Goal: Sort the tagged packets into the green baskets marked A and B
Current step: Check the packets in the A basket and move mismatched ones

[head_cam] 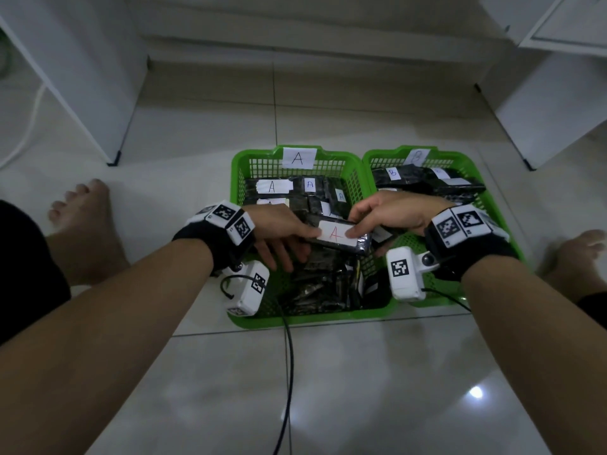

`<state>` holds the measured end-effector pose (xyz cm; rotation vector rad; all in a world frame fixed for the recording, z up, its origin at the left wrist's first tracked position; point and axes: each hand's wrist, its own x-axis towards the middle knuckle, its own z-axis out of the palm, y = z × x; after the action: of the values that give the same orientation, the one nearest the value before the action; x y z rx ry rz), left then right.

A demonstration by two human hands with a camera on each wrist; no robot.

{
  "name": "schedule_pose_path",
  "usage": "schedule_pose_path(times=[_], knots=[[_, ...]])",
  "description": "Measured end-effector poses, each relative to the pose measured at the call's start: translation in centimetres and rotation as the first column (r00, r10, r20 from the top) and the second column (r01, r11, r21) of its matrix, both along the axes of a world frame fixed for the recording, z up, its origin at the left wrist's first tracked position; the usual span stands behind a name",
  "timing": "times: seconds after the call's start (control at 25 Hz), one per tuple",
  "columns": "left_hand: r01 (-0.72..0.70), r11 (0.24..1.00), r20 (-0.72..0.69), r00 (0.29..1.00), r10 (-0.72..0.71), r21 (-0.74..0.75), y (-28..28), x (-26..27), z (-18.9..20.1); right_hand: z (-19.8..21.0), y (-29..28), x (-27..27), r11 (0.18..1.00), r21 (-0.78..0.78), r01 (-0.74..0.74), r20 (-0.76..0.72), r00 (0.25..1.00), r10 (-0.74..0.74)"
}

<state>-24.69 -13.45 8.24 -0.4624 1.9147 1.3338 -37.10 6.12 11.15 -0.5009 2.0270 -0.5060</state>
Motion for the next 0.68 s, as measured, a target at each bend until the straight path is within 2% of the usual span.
schedule_pose_path(times=[0.08, 0.12, 0.16, 0.24, 0.32, 0.4, 0.44, 0.48, 0.52, 0.56, 0.6, 0.64, 0.68], knots=[[0.101, 0.988, -0.037, 0.994, -0.106, -0.118, -0.6, -0.2, 0.6, 0.2, -0.3, 0.2, 1.000, -0.006, -0.010, 0.025, 1.000, 0.010], [0.079, 0.981, -0.120, 0.988, -0.101, -0.176, -1.1, -0.3, 0.7, 0.1, -0.7, 0.5, 1.000, -0.023, 0.007, 0.054, 0.999, -0.005], [0.014, 0.981, -0.226, 0.972, -0.058, -0.192, -1.7, -0.4, 0.7, -0.1, -1.2, 0.9, 0.998, -0.050, 0.030, 0.075, 0.997, -0.026], [-0.187, 0.979, -0.371, 0.917, 0.146, -0.078, -3.0, -0.8, 0.6, -0.5, -2.2, 1.3, 0.985, -0.119, 0.126, 0.097, 0.989, -0.114], [-0.340, 0.939, -0.341, 0.878, 0.337, 0.051, -4.1, -0.8, 0.6, -0.8, -2.8, 1.5, 0.957, -0.155, 0.246, 0.149, 0.963, -0.223], [-0.383, 0.920, -0.271, 0.880, 0.391, 0.085, -5.0, -0.4, 0.4, -1.0, -3.2, 1.6, 0.918, -0.177, 0.355, 0.260, 0.916, -0.304], [-0.370, 0.928, -0.252, 0.895, 0.369, 0.045, -5.3, -0.3, 0.3, -1.1, -3.4, 1.5, 0.892, -0.185, 0.413, 0.301, 0.888, -0.349], [-0.317, 0.946, -0.271, 0.918, 0.289, -0.067, -5.7, -0.2, 0.4, -1.2, -3.5, 1.4, 0.873, -0.178, 0.454, 0.306, 0.868, -0.390], [-0.243, 0.936, -0.325, 0.933, 0.155, -0.253, -6.1, -0.2, 0.5, -1.3, -3.8, 1.3, 0.874, -0.152, 0.461, 0.269, 0.870, -0.412], [-0.197, 0.863, -0.389, 0.921, 0.000, -0.466, -6.5, -0.2, 0.5, -1.4, -4.1, 1.3, 0.892, -0.109, 0.438, 0.189, 0.890, -0.414], [-0.207, 0.739, -0.453, 0.879, -0.147, -0.641, -6.9, -0.3, 0.6, -1.5, -4.5, 1.5, 0.912, -0.063, 0.406, 0.099, 0.911, -0.399], [-0.234, 0.653, -0.501, 0.827, -0.255, -0.720, -7.0, -0.4, 0.5, -1.7, -5.0, 1.9, 0.925, -0.029, 0.378, 0.029, 0.926, -0.377], [-0.222, 0.640, -0.527, 0.781, -0.336, -0.736, -6.8, -0.4, 0.3, -1.8, -5.7, 2.3, 0.935, -0.010, 0.356, -0.025, 0.934, -0.356]])
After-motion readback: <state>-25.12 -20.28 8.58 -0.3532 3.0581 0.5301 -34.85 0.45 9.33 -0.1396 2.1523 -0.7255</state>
